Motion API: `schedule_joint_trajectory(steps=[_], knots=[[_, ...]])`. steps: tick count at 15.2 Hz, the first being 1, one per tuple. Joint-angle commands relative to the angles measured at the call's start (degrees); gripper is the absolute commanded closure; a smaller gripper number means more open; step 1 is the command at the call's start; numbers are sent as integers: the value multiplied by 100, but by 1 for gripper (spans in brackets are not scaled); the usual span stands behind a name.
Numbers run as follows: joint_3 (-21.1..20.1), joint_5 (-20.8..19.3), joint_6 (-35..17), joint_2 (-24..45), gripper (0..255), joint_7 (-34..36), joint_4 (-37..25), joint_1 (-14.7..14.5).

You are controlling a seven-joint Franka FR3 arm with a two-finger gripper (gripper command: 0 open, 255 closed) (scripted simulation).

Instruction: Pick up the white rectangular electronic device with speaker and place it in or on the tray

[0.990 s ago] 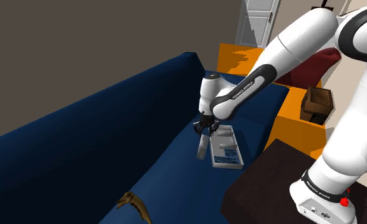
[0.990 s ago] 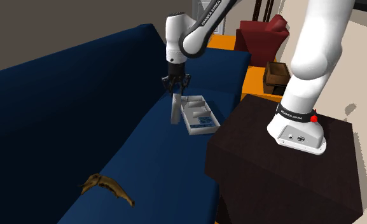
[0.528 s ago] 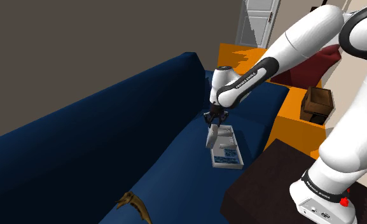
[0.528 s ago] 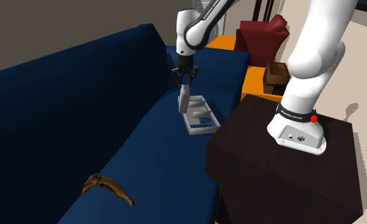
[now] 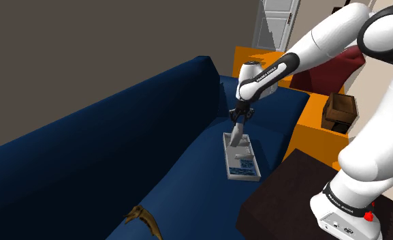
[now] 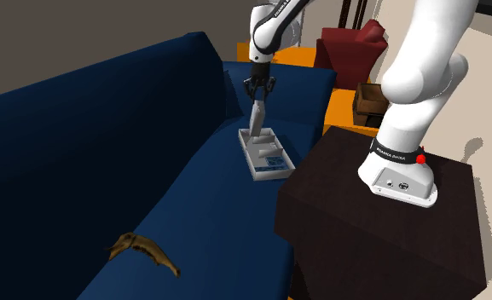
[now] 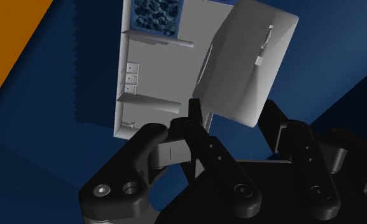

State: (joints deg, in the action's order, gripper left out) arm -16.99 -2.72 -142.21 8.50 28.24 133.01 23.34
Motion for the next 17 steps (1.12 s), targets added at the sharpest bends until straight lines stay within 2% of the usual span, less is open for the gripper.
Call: schedule_joint_trajectory(steps=[1, 5, 17], knots=[[111, 21, 115, 50, 255, -308, -167, 167], [300, 25, 310, 221, 255, -778, -529, 435], [425, -278, -507, 968, 255, -578, -437, 346]])
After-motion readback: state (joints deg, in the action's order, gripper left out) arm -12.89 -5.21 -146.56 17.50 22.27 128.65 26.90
